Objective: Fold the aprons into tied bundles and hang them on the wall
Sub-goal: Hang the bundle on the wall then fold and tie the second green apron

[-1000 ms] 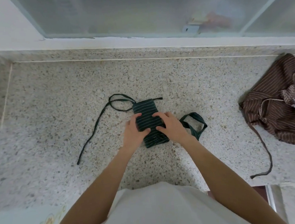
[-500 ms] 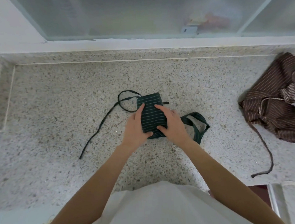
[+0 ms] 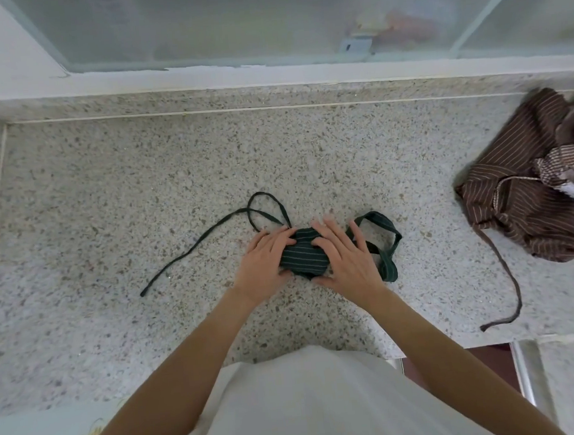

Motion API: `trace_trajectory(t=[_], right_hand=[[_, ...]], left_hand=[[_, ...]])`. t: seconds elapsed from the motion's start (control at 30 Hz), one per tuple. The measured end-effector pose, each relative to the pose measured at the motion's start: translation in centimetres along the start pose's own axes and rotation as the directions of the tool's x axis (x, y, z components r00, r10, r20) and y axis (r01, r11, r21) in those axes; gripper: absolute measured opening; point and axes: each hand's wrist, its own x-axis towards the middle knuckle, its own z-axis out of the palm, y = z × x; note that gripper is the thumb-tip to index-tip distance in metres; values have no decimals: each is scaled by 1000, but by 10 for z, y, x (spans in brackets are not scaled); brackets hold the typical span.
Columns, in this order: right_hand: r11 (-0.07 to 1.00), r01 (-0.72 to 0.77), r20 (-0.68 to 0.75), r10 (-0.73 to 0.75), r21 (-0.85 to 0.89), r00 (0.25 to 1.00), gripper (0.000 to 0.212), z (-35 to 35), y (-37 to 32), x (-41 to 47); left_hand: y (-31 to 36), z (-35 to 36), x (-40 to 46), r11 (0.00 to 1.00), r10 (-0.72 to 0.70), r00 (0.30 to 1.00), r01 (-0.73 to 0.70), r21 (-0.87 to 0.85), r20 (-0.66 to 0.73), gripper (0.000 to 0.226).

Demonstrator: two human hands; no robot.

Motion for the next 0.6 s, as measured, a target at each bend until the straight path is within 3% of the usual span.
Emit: trace_trajectory(t=[0.1, 0.2, 0.27, 0.33, 0.37, 0.43, 0.5, 0.6], right_hand=[[995, -94, 73, 93, 11, 993, 63, 6, 4, 1], [979, -178, 94, 169, 98, 981, 53, 4, 3, 8], [959, -215, 112, 197, 186, 974, 48, -1, 4, 15], [878, -299, 142, 265, 373, 954, 49, -17, 5, 21], [773, -376, 202, 318, 511, 926, 50, -33, 4, 25], [446, -491, 336, 384, 748, 860, 45, -65, 0, 30], [179, -463, 350, 441, 868, 827, 38, -86, -3, 32], [-107, -358, 347, 599, 928, 722, 30, -101, -5, 31]], left_hand=[[-4, -3, 9, 998, -32, 994, 37, -41, 105, 54], [-3, -8, 21, 985, -85, 980, 110, -133, 178, 53], [0, -17, 27, 935, -163, 954, 230, -270, 250, 52], [1, -30, 32, 820, -235, 928, 348, -454, 288, 52], [4, -39, 35, 738, -270, 916, 394, -547, 296, 50], [17, -57, 38, 511, -301, 898, 436, -741, 321, 36], [32, -71, 42, 328, -281, 892, 435, -838, 353, 31], [52, -78, 33, 377, -264, 928, 350, -858, 262, 36]])
